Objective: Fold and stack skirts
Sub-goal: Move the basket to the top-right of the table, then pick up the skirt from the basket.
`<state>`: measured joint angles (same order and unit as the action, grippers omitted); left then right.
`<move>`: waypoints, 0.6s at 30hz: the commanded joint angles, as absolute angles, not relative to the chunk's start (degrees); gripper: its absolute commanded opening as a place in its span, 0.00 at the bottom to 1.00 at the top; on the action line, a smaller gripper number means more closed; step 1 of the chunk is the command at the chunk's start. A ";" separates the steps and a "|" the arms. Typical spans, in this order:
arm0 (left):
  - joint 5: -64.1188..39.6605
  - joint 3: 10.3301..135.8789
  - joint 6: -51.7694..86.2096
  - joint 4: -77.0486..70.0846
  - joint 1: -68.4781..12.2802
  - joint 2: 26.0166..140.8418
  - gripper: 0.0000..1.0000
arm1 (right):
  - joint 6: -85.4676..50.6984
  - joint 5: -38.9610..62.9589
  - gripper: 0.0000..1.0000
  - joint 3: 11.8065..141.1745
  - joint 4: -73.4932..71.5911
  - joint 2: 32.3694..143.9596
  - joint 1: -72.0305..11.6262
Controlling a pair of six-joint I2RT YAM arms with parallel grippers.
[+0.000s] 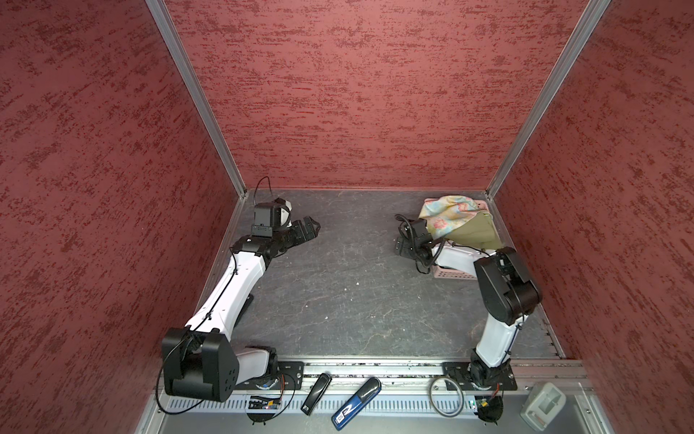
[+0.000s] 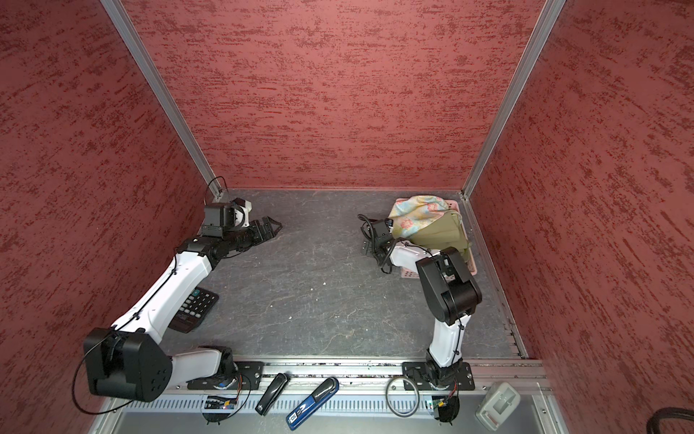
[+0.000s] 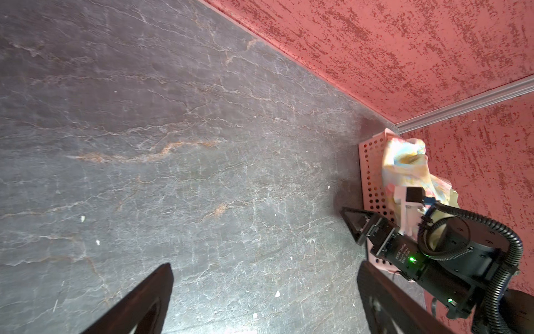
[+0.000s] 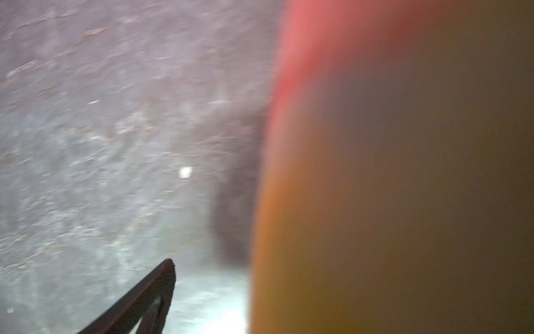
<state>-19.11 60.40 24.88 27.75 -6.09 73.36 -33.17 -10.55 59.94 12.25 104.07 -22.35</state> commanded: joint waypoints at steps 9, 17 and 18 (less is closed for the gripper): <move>-17.88 60.08 25.15 23.91 -7.74 76.05 1.00 | -19.75 -0.56 0.99 63.84 11.12 100.15 -21.97; -17.02 59.18 24.29 24.58 -7.89 75.32 1.00 | -12.40 -6.94 0.95 75.51 21.08 94.77 -26.98; -16.80 59.18 23.97 24.79 -8.18 75.40 1.00 | -11.86 -9.66 0.95 77.68 23.74 94.81 -26.98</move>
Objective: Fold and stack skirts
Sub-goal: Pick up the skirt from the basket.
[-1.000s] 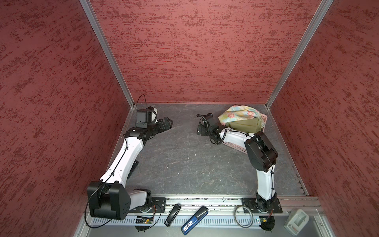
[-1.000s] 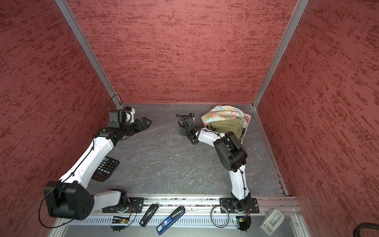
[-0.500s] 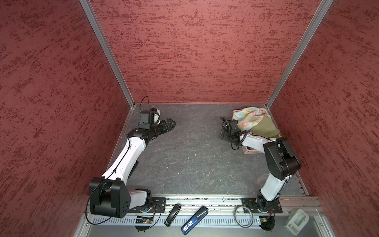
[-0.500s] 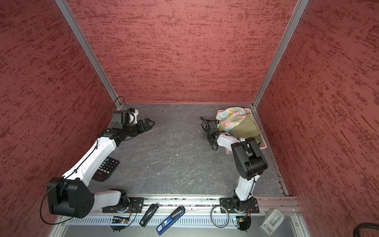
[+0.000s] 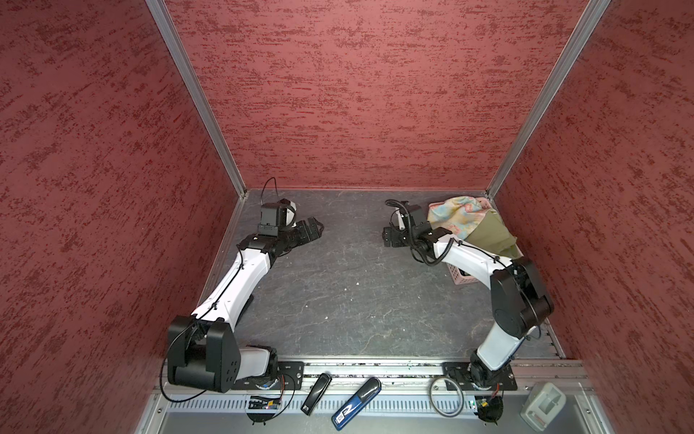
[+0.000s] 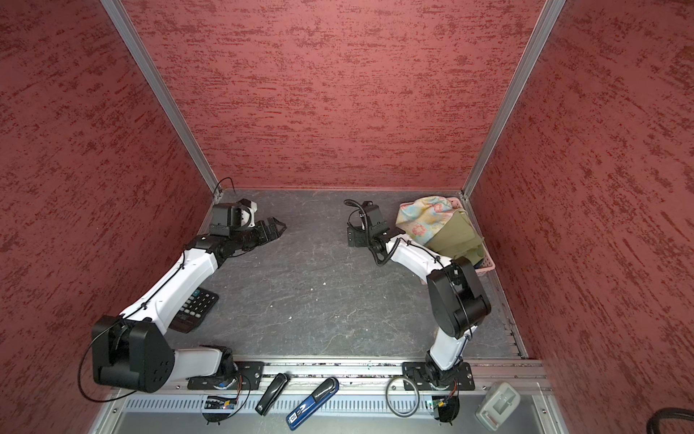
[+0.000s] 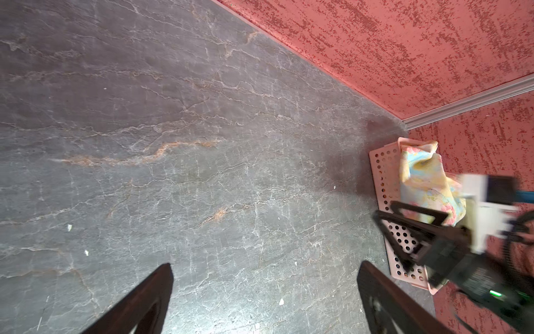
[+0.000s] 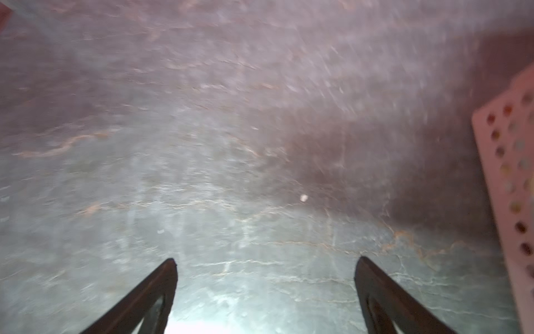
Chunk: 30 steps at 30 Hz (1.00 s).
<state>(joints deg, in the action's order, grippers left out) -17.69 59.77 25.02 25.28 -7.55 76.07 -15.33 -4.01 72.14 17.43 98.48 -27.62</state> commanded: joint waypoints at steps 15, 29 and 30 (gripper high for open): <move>-16.98 57.29 25.11 23.13 -15.37 77.69 0.99 | -4.88 -40.06 0.92 80.36 44.93 104.72 -25.11; -18.59 57.35 26.99 22.64 -13.68 75.17 0.99 | -0.32 -48.24 0.00 88.55 44.75 104.24 -22.43; -18.75 57.47 26.99 22.83 -13.49 75.06 0.99 | 0.18 -47.53 0.00 90.82 45.27 103.55 -21.98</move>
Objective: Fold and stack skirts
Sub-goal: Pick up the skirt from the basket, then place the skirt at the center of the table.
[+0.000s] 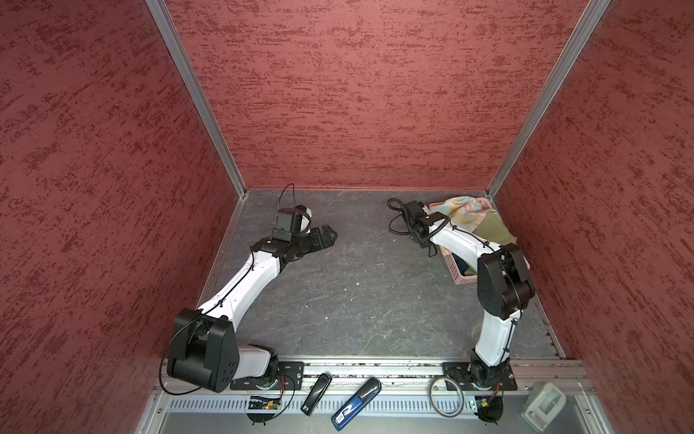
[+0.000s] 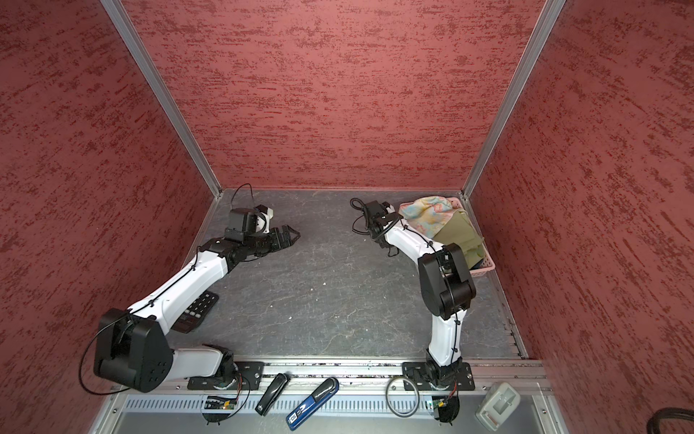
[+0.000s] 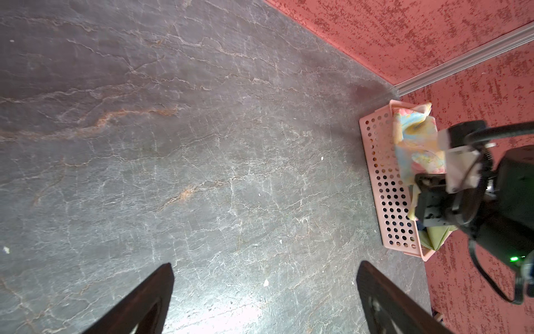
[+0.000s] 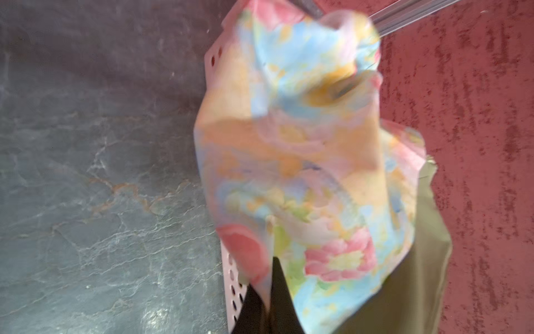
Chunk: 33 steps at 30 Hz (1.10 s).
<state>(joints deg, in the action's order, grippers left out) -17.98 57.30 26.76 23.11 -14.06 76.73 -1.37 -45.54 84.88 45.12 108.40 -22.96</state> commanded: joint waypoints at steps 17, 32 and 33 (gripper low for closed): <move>-21.32 59.87 24.98 26.50 -3.99 70.02 0.99 | 10.34 -38.28 0.00 149.46 51.57 113.10 -22.29; -21.82 58.39 25.22 27.61 2.97 66.17 0.99 | -2.45 -12.81 0.00 133.92 38.89 109.23 -36.61; -22.11 58.11 25.22 27.83 3.52 65.95 0.99 | -3.29 -13.32 0.00 128.62 36.60 108.01 -36.42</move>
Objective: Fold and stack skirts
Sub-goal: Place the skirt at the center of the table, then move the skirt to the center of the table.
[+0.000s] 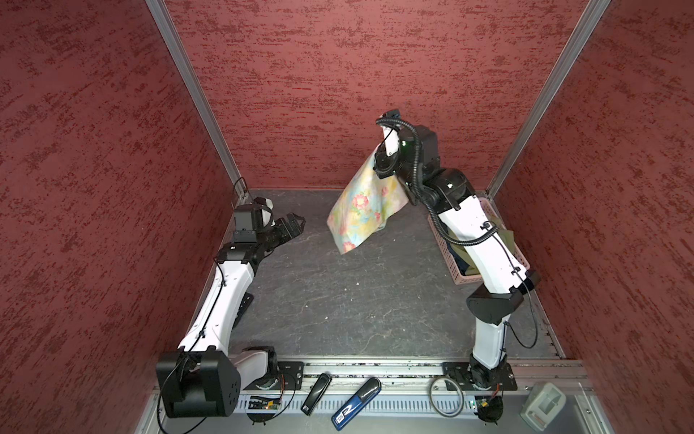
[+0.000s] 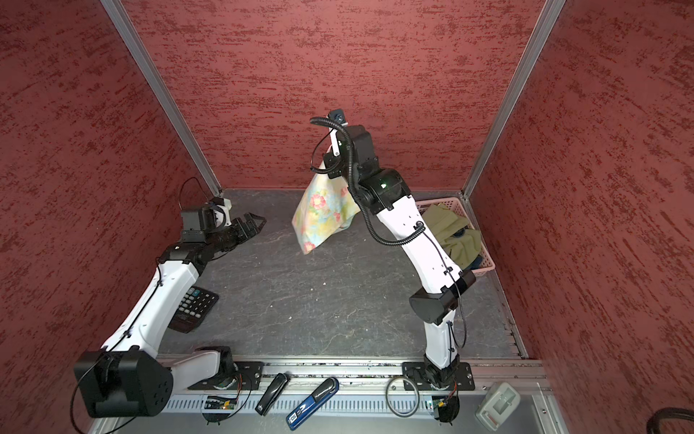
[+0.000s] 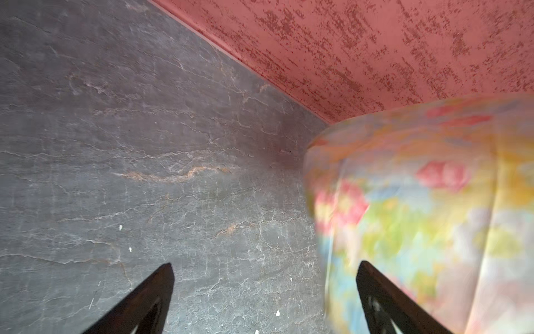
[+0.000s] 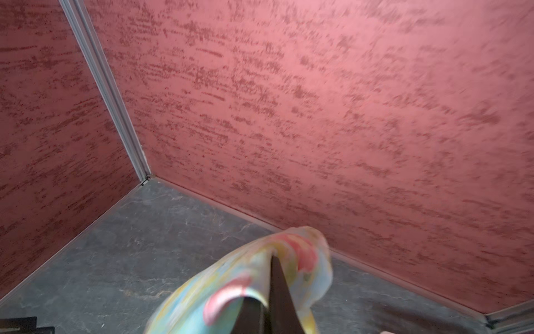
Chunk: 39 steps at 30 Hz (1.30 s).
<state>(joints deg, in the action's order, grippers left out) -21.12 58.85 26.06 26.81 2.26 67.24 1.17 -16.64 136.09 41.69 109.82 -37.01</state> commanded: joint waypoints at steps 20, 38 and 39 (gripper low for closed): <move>-6.42 55.35 26.36 33.44 -4.03 78.68 0.96 | -20.46 14.27 0.87 69.64 9.32 92.65 -25.31; -5.82 76.25 20.01 30.71 -6.15 98.71 0.96 | -32.08 27.04 0.34 63.69 -10.36 109.51 -33.86; -6.12 76.59 19.74 30.37 -5.73 99.23 0.96 | -30.78 25.98 0.19 63.89 -8.80 109.09 -33.92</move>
